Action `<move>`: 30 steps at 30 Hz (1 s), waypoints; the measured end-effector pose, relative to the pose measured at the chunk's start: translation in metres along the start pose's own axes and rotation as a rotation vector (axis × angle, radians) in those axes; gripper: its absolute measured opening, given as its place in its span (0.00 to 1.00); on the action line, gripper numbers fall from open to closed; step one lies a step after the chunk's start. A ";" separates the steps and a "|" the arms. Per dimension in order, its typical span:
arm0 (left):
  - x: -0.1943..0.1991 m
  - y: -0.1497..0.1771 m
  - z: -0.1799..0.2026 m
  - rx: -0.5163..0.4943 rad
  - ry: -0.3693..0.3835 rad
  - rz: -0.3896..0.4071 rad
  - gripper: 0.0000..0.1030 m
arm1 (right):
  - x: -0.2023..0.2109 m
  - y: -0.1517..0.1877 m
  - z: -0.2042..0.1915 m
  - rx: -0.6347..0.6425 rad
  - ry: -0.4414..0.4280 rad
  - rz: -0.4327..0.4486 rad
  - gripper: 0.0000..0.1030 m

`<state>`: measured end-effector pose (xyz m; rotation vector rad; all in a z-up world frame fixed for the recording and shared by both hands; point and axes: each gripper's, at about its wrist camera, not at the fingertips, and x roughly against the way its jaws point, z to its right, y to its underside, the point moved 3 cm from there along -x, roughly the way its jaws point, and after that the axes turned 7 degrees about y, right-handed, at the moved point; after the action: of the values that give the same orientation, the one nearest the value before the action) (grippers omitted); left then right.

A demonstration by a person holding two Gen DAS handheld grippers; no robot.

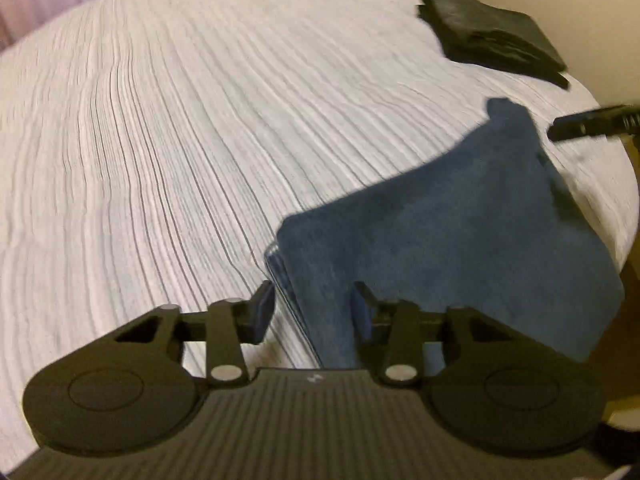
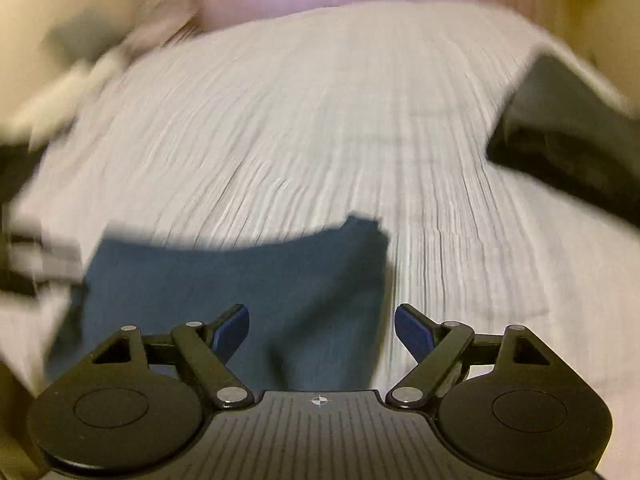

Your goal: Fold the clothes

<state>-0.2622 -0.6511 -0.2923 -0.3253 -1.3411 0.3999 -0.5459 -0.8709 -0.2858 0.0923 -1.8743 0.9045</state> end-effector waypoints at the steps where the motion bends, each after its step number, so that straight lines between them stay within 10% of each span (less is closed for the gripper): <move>1: -0.004 0.000 -0.001 0.002 0.002 -0.009 0.31 | -0.007 -0.010 0.009 -0.065 -0.018 -0.003 0.76; 3: -0.012 0.003 0.000 -0.007 0.000 -0.026 0.28 | -0.026 -0.020 0.020 -0.069 0.043 -0.042 0.35; 4: -0.016 0.003 0.002 -0.017 -0.007 -0.030 0.28 | -0.036 -0.023 0.023 -0.044 0.083 -0.075 0.33; 10: -0.029 0.002 -0.001 0.032 -0.047 -0.023 0.28 | -0.065 -0.022 0.045 -0.027 0.108 -0.157 0.35; 15: -0.014 0.000 -0.001 0.015 -0.046 -0.011 0.26 | -0.020 -0.026 0.022 0.047 0.135 -0.057 0.35; 21: 0.012 0.004 0.022 -0.063 -0.002 0.069 0.25 | -0.005 -0.002 -0.017 0.082 -0.005 -0.046 0.35; 30: -0.004 0.020 0.020 -0.109 -0.007 -0.013 0.26 | -0.002 0.029 -0.027 0.026 -0.044 -0.125 0.46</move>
<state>-0.2845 -0.6351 -0.3013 -0.4058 -1.3744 0.3182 -0.5373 -0.8336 -0.2980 0.2448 -1.8758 0.8469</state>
